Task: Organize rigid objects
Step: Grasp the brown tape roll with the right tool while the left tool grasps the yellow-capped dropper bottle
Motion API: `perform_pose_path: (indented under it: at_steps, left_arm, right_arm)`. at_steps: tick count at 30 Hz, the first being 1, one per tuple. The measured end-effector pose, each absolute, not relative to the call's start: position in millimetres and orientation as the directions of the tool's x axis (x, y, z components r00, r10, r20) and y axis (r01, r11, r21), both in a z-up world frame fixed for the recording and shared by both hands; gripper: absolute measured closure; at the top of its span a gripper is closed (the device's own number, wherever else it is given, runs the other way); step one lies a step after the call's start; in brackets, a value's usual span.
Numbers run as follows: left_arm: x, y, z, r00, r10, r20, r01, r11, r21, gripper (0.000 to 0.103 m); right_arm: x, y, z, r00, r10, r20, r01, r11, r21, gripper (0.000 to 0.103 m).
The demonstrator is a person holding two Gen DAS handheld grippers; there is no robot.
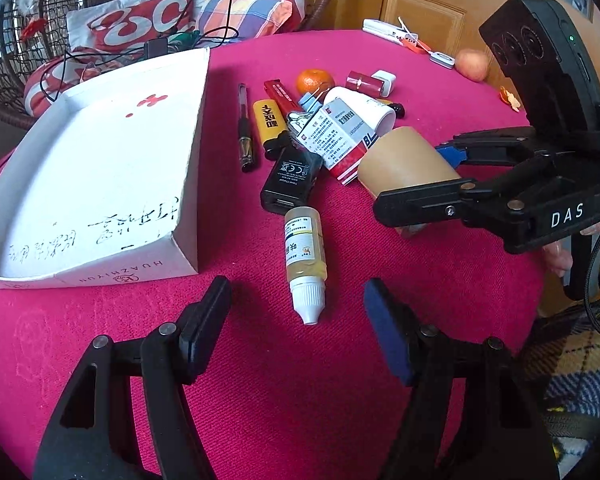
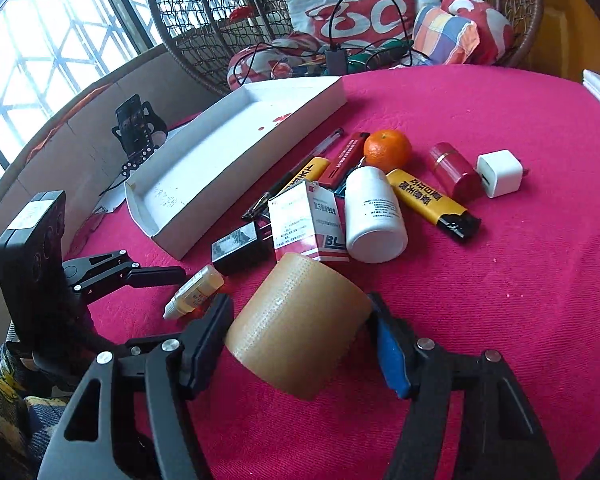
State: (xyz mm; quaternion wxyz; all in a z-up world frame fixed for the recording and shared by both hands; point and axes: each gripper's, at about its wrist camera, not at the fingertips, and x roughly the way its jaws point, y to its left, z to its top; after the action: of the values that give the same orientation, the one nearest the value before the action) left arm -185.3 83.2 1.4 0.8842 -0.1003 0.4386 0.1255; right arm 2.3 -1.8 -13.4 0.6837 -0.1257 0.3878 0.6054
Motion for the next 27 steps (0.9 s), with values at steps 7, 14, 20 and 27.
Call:
perform_pose_path:
  at_steps: [7,14,20,27]
  left_arm:
    - [-164.8,85.4,3.3,0.567,0.106,-0.817,-0.306,0.948,-0.089,0.05]
    - [-169.3,88.5,5.4,0.567,0.145,-0.81,-0.348,0.934,-0.076,0.084]
    - [-183.4,86.1,35.2,0.657,0.193,-0.729,-0.355,0.932,-0.072,0.084]
    - [-199.7,100.7,67.0,0.71,0.276,-0.647,-0.427,0.901,-0.084,0.084]
  right_arm:
    - [11.5,-23.4,6.2,0.027,0.787,-0.616,-0.922,0.259,0.29,0.036]
    - [1.9,-13.1,19.0,0.051,0.824,-0.564,-0.93,0.245,0.274,0.036]
    - [-6.1,-9.6,41.1,0.082,0.866,-0.494,-0.944,0.227,0.241,0.036]
    - [-10.2,-2.4,58.6,0.102,0.887,-0.45,-0.953,0.217,0.212,0.036]
